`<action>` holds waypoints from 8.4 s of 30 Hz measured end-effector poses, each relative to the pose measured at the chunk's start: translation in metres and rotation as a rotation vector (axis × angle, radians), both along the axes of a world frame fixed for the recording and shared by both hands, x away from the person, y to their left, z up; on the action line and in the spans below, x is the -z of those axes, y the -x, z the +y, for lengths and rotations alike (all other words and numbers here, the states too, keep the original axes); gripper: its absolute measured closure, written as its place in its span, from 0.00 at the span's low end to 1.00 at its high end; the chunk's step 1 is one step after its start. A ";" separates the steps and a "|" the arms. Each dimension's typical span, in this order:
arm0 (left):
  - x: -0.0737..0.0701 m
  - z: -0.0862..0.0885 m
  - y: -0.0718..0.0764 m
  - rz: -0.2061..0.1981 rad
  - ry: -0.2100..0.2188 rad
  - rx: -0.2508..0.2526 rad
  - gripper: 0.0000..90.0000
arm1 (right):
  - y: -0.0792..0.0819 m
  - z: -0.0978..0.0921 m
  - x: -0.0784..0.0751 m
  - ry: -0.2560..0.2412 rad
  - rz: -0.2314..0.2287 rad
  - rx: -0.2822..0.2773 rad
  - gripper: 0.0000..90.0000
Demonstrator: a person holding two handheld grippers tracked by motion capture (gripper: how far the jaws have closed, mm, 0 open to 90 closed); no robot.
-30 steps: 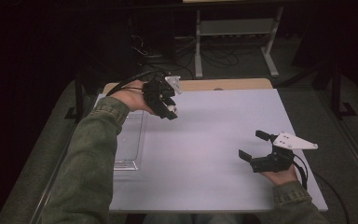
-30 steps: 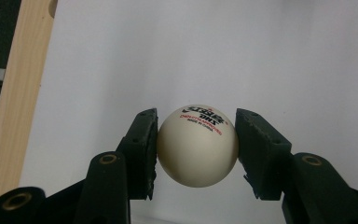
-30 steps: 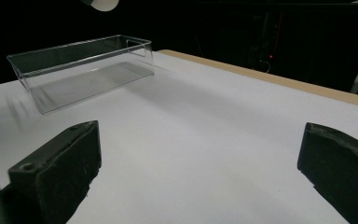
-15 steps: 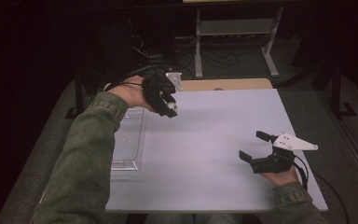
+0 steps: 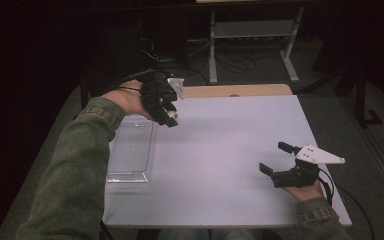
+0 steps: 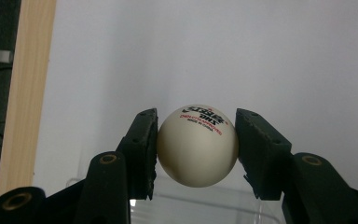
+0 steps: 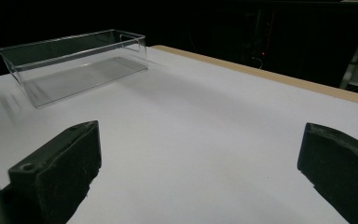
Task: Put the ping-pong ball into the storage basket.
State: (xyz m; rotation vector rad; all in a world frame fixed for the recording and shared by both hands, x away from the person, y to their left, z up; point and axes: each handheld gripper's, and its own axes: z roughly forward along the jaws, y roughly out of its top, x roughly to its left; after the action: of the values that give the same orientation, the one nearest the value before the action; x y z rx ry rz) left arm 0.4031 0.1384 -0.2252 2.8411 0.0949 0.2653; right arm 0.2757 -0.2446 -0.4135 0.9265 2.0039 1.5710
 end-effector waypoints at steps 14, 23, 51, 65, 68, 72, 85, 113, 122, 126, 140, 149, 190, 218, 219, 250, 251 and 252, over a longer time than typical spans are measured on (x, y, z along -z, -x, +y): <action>-0.007 0.018 0.010 -0.009 -0.035 -0.018 0.56 | 0.003 -0.001 -0.001 0.013 -0.004 0.010 0.00; -0.005 0.028 0.014 -0.006 -0.051 -0.036 0.56 | 0.004 -0.002 -0.002 0.009 -0.009 0.012 0.00; 0.004 0.066 0.028 -0.002 -0.039 -0.094 0.56 | 0.003 0.000 -0.002 0.017 -0.007 0.007 0.00; 0.011 0.084 0.026 0.009 -0.052 -0.132 0.56 | 0.005 -0.001 -0.003 0.021 -0.012 0.016 0.00; 0.013 0.084 0.026 0.013 -0.045 -0.132 0.56 | 0.006 -0.001 -0.003 0.023 -0.012 0.018 0.00; 0.016 0.083 0.026 0.017 -0.047 -0.127 0.56 | 0.007 -0.003 -0.003 0.020 -0.013 0.023 0.00; 0.034 0.082 0.026 0.034 -0.056 -0.114 0.56 | 0.007 -0.003 -0.003 0.022 -0.013 0.020 0.00; 0.093 0.099 0.022 0.118 -0.047 -0.149 0.56 | 0.007 -0.002 -0.001 0.037 -0.003 0.014 0.00; 0.105 0.101 0.024 0.126 -0.043 -0.153 0.56 | 0.007 -0.002 0.000 0.039 0.004 0.013 0.00; 0.110 0.102 0.024 0.129 -0.039 -0.156 0.56 | 0.008 -0.002 0.000 0.040 0.004 0.013 0.00; 0.128 0.100 0.025 0.154 -0.053 -0.147 0.56 | 0.007 -0.002 0.000 0.043 0.004 0.013 0.00; 0.138 0.102 0.024 0.168 -0.063 -0.166 0.56 | 0.007 -0.002 0.000 0.043 0.005 0.011 0.00; 0.157 0.099 0.023 0.201 -0.084 -0.177 0.46 | 0.006 -0.001 0.001 0.053 0.012 0.004 0.00; 0.141 0.109 0.026 0.067 -0.036 -0.271 0.11 | 0.008 -0.001 0.001 0.059 0.019 0.005 0.00; 0.140 0.110 0.026 0.067 -0.034 -0.274 0.09 | 0.008 0.000 0.001 0.059 0.021 0.005 0.00; 0.126 0.139 0.048 -0.018 0.225 -0.415 0.00 | 0.010 -0.001 -0.001 0.056 0.007 0.020 0.00; 0.126 0.140 0.049 -0.023 0.227 -0.417 0.00 | 0.010 -0.001 -0.001 0.056 0.007 0.020 0.00; 0.126 0.141 0.050 -0.025 0.239 -0.422 0.00 | 0.010 -0.001 -0.001 0.056 0.007 0.021 0.00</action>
State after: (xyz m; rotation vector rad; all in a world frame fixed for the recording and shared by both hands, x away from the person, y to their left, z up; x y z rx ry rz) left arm 0.3533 0.2790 -0.3508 2.5535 0.6769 0.3497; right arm 0.2655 -0.2460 -0.4128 0.9295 2.0261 1.4946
